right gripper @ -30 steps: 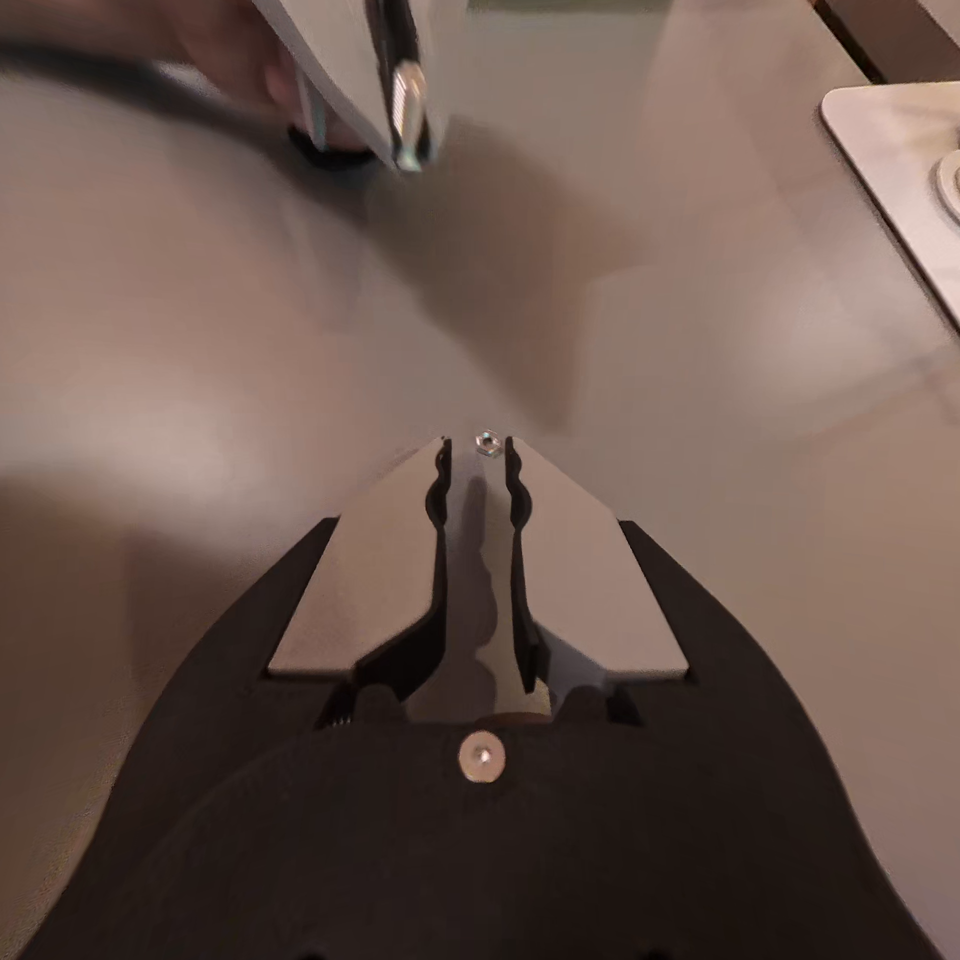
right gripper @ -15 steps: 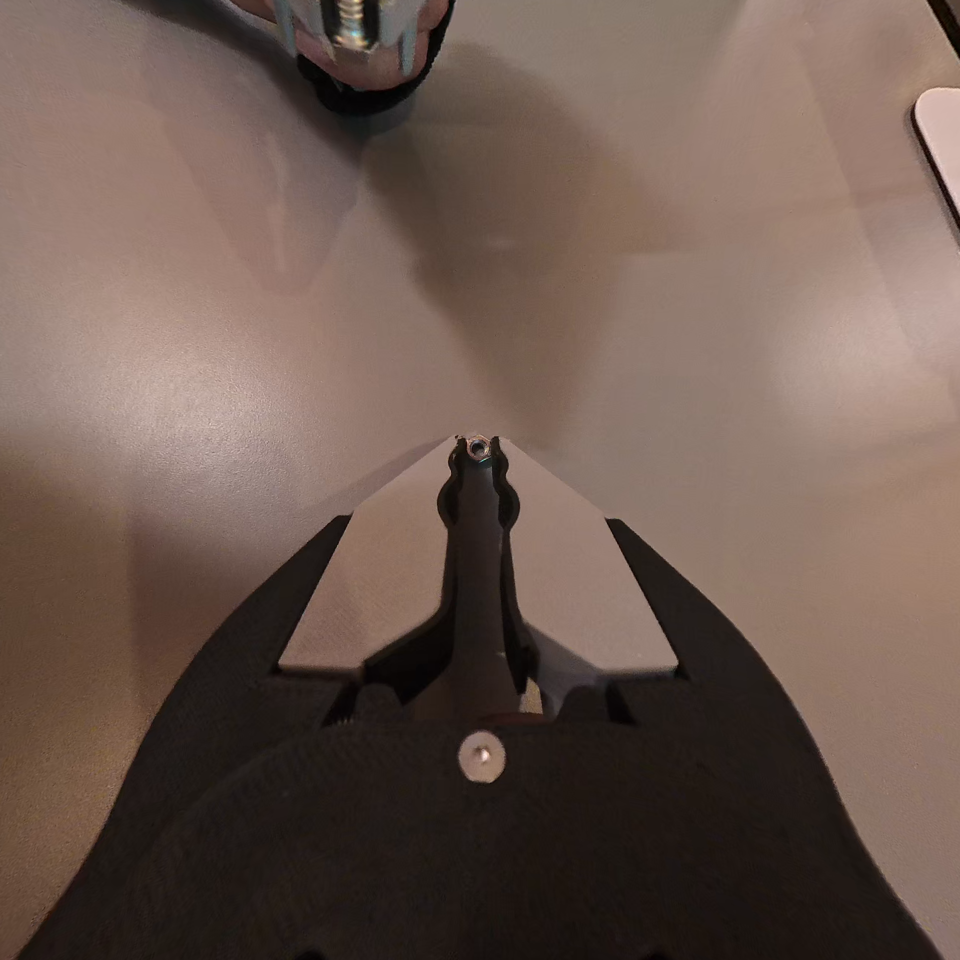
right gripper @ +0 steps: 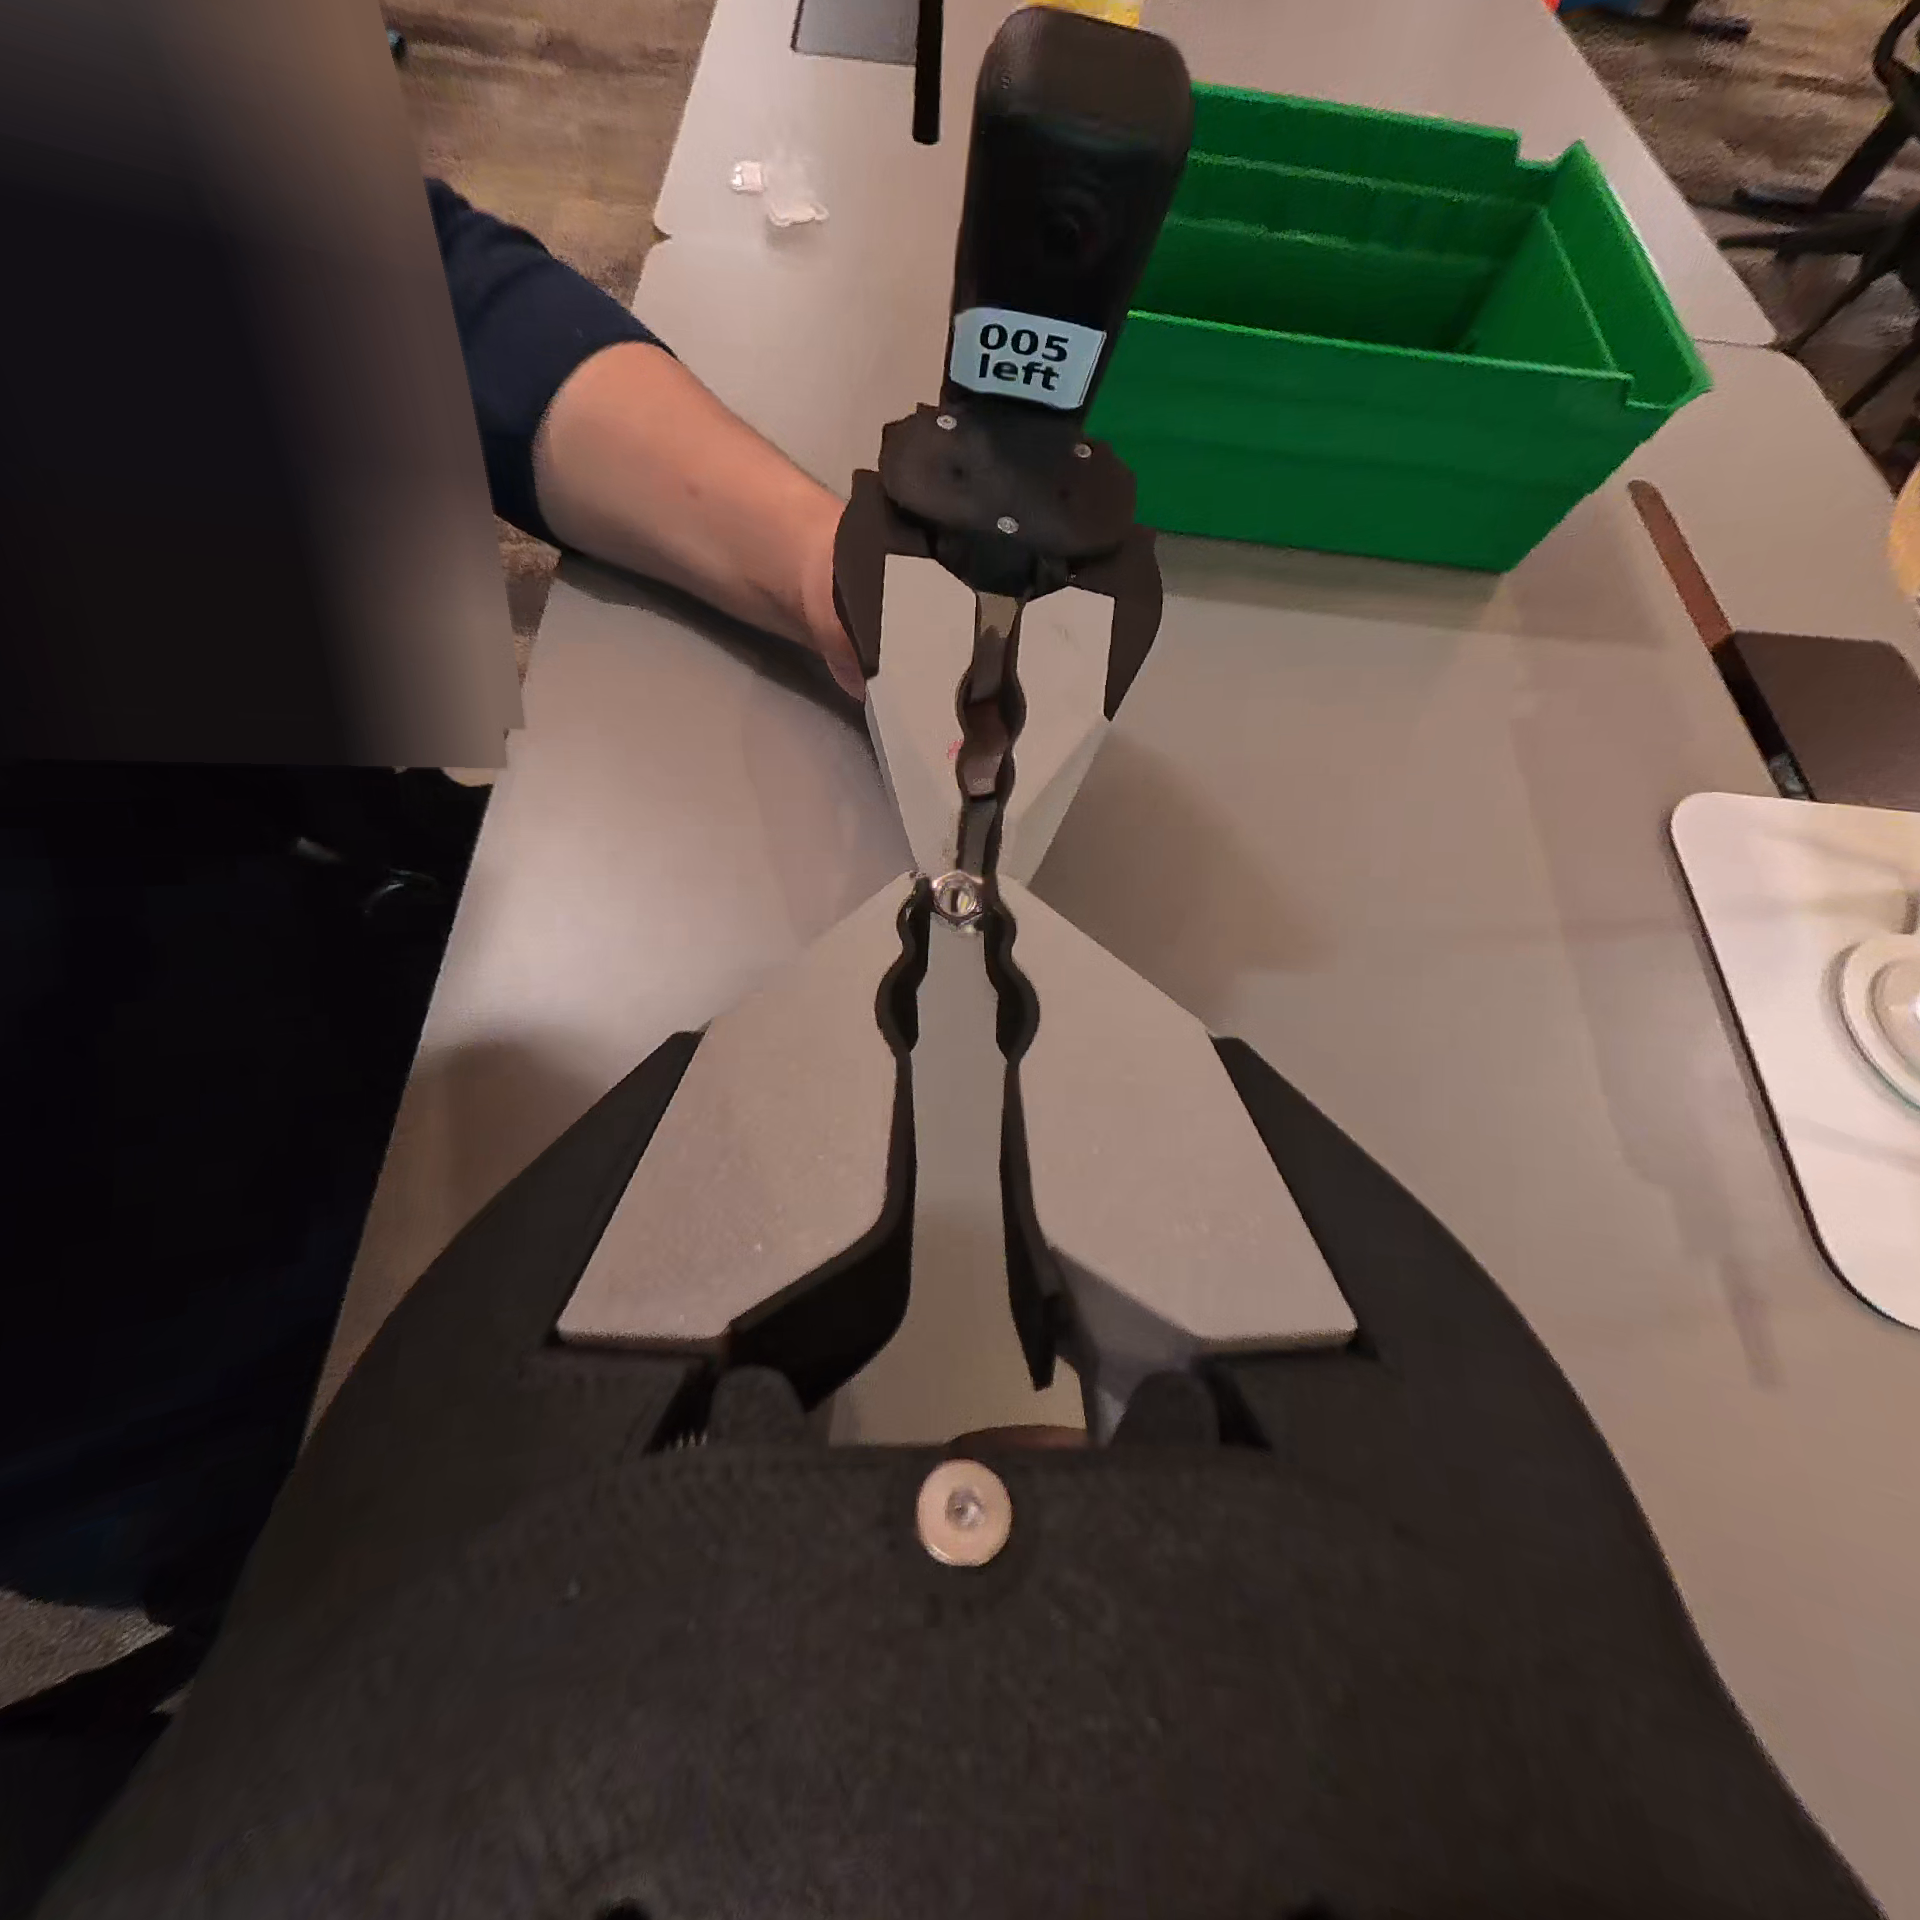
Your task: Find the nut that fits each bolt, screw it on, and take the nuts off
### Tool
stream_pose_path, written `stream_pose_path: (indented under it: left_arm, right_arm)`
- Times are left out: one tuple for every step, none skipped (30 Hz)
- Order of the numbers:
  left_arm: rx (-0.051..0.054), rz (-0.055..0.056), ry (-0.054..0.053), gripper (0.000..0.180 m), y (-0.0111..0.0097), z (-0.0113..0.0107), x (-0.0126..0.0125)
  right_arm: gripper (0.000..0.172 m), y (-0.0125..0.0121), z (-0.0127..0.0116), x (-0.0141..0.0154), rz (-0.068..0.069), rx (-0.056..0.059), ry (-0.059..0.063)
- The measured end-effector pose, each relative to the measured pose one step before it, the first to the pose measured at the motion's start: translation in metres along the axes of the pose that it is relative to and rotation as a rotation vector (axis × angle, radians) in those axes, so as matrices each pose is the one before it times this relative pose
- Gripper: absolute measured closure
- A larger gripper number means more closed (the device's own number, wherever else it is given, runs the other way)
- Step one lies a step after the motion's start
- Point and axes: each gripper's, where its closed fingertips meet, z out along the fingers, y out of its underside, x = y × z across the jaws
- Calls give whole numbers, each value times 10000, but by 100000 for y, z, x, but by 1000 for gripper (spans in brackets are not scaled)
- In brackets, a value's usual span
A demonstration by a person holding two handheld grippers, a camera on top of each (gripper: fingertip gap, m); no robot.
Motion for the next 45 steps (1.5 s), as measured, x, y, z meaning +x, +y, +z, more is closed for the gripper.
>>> stream_pose_path:
  left_arm:
    - [32,72,-45,177,-183,-20,69]
    - [25,69,-23,177,-145,-2,96]
    - [19,70,-23,177,-118,-4,80]
    - [2,49,4,177,-67,15,85]
    - [-5,27,-16,177,-11,13,21]
    - [6,21,-32,177,-17,4,-23]
    - [9,2,-1,177,-2,9,18]
    - [10,-9,-23,177,-14,1,-35]
    - [22,-3,-38,177,-20,-13,-57]
    - [19,-8,8,177,-16,-6,5]
    - [8,-3,-6,177,-21,-8,-9]
    - [13,20,-24,177,-37,-11,-22]
    - [6,18,3,177,-28,4,28]
    - [-4,22,-18,177,-32,8,13]
    - [-19,41,-36,177,-1,8,-9]
    - [-18,44,-5,177,17,28,43]
    - [-13,23,3,177,0,37,41]
    - [-10,21,-25,177,5,12,-2]
    - [-28,20,-5,177,29,10,8]
    - [-4,3,-22,177,-4,-12,-27]
    - [21,-12,-28,177,-49,-33,-48]
    - [15,-15,-17,177,-41,-14,-32]
    - [-34,14,-32,177,28,14,-31]
    - [-106,61,-87,177,118,40,-71]
    - [-153,92,-99,177,180,73,-58]
    - [-127,102,-47,177,161,79,29]
    - [-56,66,10,177,72,64,103]
    - [-11,-1,-15,177,-17,25,17]
    - [13,-37,-41,177,-67,-14,-66]
    - [49,-35,-4,178,-104,-46,-16]
    - [48,-34,18,178,-105,-24,13]
    - [34,-27,-10,177,-76,-23,-15]
    - [50,-31,12,177,-98,-12,18]
    - [72,-57,37,177,-139,-26,43]
    - [36,-43,11,177,-100,-37,1]
    - [-15,-3,-11,177,1,-16,-22]
    - [0,4,-6,177,11,0,-12]
    - [12,-19,15,177,-7,-2,16]
    - [-5,-19,10,177,15,18,4]
    - [-13,-7,-4,177,17,13,-2]
    - [-11,-14,7,177,24,18,4]
    - [-9,-9,-16,177,22,11,-26]
    - [-33,-9,-29,177,74,7,-64]
    - [-33,-26,-8,177,84,15,-50]
    - [-28,-35,-3,177,96,22,-51]
  right_arm:
    - [165,-199,266,56,13,-168,-57]
    - [165,-40,266,162,-65,-207,38]
    - [165,136,260,155,-126,-276,63]
    - [165,160,226,124,-126,-271,62]
    - [165,77,165,61,-85,-177,32]
    - [165,-30,120,-98,-43,-76,-53]
    - [165,-122,92,-126,-20,-1,-61]
    - [165,-43,63,-71,-25,-23,-13]
    - [165,51,53,-92,-42,-55,-17]
    - [165,72,55,-64,-35,-64,-9]
    - [165,84,49,22,-26,-52,38]
    - [165,85,58,77,-6,-33,41]
    - [165,62,60,74,23,-16,34]
    - [165,12,71,73,24,18,30]
    - [165,-44,62,-43,18,43,-37]
    - [165,-28,64,-95,-2,28,-55]
    - [165,22,56,-70,-22,-14,-30]
    - [165,36,86,-65,-19,-29,-26]
    - [165,-16,65,-35,-12,8,-2]
    - [165,-6,16,26,-1,5,23]
    - [165,-32,-14,63,14,28,31]
    - [165,-30,-32,48,41,36,6]
    - [165,13,4,8,48,8,-8]
    - [165,133,33,46,3,-82,23]
    - [165,197,66,25,-38,-146,27]
    - [165,166,69,-68,-5,-144,-33]
    - [165,42,39,-127,32,-85,-75]
    - [165,-3,10,-32,57,-40,-10]
    - [165,-32,-24,91,67,-5,51]
    - [165,-102,-59,34,55,72,14]
    - [165,-103,-60,0,57,92,-12]
    - [165,-50,-46,36,51,75,14]
    - [165,25,3,-15,38,38,-16]
    - [164,136,86,-19,18,-12,-13]
    - [159,104,127,89,-14,25,81]
    - [155,7,105,90,4,105,86]
    - [153,-43,40,74,57,130,58]
    - [152,-83,-23,-7,87,163,-2]
    - [151,-145,-89,-62,97,226,-17]
    - [151,-155,-145,-43,89,271,14]
    - [153,-86,-136,54,78,291,96]
    - [160,87,-87,125,48,235,139]
    - [163,225,-68,93,-3,161,122]
    - [164,260,-92,56,2,111,85]
    - [163,180,-108,-25,54,99,-1]
